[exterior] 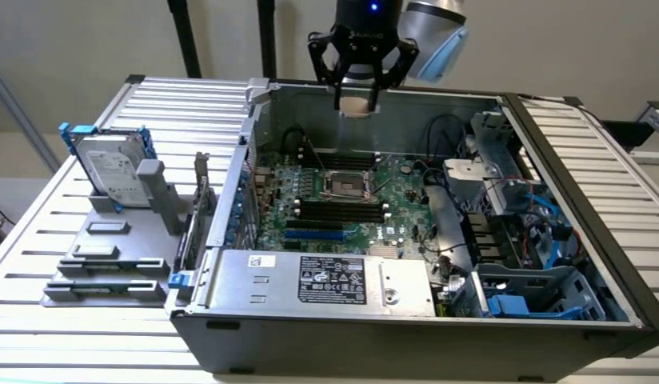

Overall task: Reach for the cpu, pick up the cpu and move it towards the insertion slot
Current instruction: 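Pick up the cpu and move it towards the insertion slot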

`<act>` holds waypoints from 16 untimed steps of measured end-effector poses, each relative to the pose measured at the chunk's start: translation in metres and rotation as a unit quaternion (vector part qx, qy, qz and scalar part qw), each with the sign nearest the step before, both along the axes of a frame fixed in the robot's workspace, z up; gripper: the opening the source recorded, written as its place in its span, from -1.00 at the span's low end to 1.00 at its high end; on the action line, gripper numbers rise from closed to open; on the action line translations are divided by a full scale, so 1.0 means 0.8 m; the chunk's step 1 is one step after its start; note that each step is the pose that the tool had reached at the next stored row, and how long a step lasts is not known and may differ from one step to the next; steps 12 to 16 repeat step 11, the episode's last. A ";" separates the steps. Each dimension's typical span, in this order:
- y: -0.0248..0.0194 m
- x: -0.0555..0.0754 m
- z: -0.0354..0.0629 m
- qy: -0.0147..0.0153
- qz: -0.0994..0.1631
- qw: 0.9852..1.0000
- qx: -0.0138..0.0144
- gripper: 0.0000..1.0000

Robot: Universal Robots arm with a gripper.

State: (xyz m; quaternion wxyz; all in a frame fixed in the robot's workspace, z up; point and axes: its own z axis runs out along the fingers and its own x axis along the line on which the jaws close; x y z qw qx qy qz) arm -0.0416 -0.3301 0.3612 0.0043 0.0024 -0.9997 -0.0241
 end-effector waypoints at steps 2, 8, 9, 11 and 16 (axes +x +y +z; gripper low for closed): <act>0.0008 0.001 -0.001 0.000 -0.005 1.000 0.000 0.08; 0.0010 0.002 -0.002 0.000 -0.013 1.000 0.000 0.08; 0.0010 0.002 -0.002 0.000 -0.013 1.000 0.000 0.08; 0.0010 0.002 -0.002 0.000 -0.013 1.000 0.000 0.08; 0.0010 0.002 -0.002 0.000 -0.013 1.000 0.000 0.08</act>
